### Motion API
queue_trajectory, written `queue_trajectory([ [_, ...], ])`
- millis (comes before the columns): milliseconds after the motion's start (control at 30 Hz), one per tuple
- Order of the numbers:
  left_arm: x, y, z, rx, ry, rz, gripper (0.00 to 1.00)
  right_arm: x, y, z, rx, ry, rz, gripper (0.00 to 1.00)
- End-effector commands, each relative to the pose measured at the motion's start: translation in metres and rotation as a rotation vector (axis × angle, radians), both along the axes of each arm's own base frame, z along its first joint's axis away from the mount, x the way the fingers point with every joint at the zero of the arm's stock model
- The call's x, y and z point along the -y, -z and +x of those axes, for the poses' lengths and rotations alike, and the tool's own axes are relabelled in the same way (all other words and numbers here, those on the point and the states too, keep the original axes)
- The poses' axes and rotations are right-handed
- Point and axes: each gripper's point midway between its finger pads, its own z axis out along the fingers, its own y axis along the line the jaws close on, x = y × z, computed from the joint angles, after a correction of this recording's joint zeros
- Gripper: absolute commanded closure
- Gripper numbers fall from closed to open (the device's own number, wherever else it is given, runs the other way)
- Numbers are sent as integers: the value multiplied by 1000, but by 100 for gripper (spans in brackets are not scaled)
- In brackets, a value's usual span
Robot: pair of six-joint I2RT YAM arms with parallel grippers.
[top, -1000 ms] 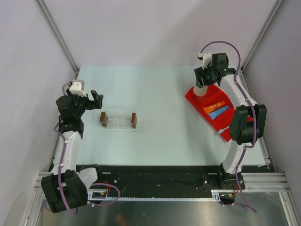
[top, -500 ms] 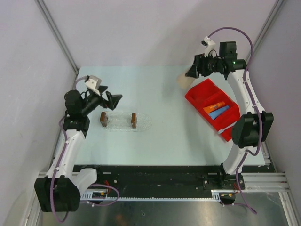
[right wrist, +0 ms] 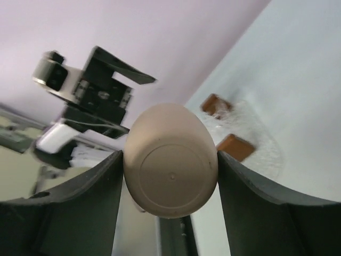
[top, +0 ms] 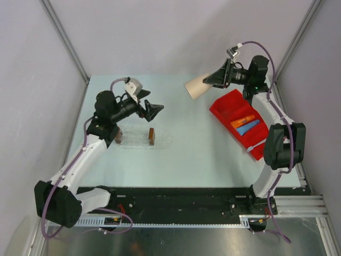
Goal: Prepare toiletry sets of a toothbrush and toothpaste on the tray
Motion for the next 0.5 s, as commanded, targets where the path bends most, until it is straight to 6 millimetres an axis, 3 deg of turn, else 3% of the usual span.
queue_trajectory([
  [0, 21, -32, 4, 122, 28, 18, 3, -1, -63, -46, 111, -188, 186, 82],
  [267, 51, -32, 17, 85, 51, 7, 5, -5, -43, -39, 43, -203, 208, 87],
  [467, 66, -51, 28, 74, 83, -33, 6, -10, -41, -37, 49, -198, 192, 88],
])
